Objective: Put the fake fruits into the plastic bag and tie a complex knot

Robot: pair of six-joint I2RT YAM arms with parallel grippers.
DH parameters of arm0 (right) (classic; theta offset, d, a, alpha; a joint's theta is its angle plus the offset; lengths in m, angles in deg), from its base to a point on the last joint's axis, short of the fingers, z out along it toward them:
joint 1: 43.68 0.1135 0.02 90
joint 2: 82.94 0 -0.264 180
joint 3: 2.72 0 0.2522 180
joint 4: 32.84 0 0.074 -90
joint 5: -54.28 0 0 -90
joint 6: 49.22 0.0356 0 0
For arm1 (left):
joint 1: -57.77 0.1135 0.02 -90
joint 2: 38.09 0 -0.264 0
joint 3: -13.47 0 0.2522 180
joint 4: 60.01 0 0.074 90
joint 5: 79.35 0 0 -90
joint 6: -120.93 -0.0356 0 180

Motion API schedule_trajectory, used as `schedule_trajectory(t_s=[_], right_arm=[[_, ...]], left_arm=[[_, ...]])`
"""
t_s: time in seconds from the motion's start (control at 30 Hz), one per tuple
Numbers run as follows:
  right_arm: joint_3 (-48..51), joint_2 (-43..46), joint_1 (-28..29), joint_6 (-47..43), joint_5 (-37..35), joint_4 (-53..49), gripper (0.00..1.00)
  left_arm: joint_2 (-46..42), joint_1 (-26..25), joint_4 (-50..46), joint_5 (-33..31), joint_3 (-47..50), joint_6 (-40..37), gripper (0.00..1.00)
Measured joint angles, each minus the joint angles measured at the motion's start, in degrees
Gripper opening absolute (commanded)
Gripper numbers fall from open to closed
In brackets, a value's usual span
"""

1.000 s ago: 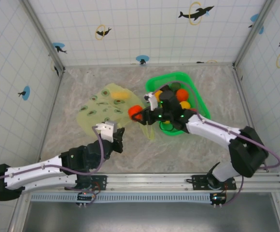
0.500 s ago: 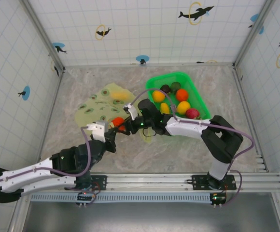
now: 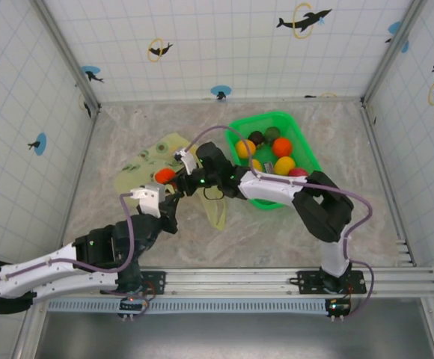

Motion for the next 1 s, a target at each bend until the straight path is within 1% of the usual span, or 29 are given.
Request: schedule_trajectory(t_s=[0.07,0.13,0.23,0.27,0.3,0.33,0.37,0.4,0.43,0.47,0.57,0.7,0.87,1.0], right_arm=[[-2.95,-2.32,0.55,-0.76,-1.95,-1.38,0.39],[-4.83,-4.09,1.09,-1.42,-5.35,-2.58,0.39],[-7.23,-6.32,1.84,-2.67,-13.62,-5.22,0.35],[-9.25,-7.65,2.1,-3.06,-17.88,-6.86,0.36],[-11.56,-9.11,2.14,-3.26,-21.53,-8.35,0.43],[-13.51,-10.36,2.14,-3.26,-24.57,-9.53,0.52],[-15.34,-11.56,2.05,-3.26,-27.76,-10.4,0.64],[-16.96,-12.59,1.92,-3.26,-30.58,-11.47,0.72],[-18.53,-13.51,1.68,-3.41,-32.89,-12.66,0.75],[-20.63,-14.64,1.36,-3.48,-35.54,-14.08,0.77],[-26.99,-17.53,0.04,-3.26,-41.13,-18.16,0.78],[-30.21,-17.62,-3.54,-1.75,-46.25,-21.92,0.77],[-29.03,-14.27,-8.72,-0.7,-47.56,-26.43,0.75],[-26.01,-8.9,-8.98,-1.22,-47.47,-30.86,0.71]], left_arm=[[0.0,0.0,-0.24,0.2,-0.66,-0.24,0.0],[0.0,0.0,-0.42,0.39,-1.79,-0.63,0.0],[-0.02,0.0,-0.46,0.81,-3.78,-1.51,0.0],[-0.02,0.0,-0.5,1.05,-4.5,-1.73,0.0],[-0.02,0.0,-0.57,1.46,-5.16,-2.16,0.0],[0.0,0.0,-0.72,1.92,-5.88,-2.78,0.0],[0.13,0.0,-1.09,2.34,-6.73,-3.21,0.0],[0.39,0.0,-1.55,2.62,-7.74,-3.74,0.0],[0.61,0.0,-1.92,2.89,-8.61,-4.22,0.0],[0.87,0.0,-2.36,3.04,-9.73,-4.63,0.0],[0.94,0.0,-3.69,2.93,-12.41,-5.68,0.0],[0.98,0.0,-5.75,1.03,-17.05,-6.82,0.0],[2.51,0.0,-7.63,-3.39,-24.22,-8.85,0.0],[5.25,0.0,-8.57,-7.63,-28.2,-10.62,0.0]])
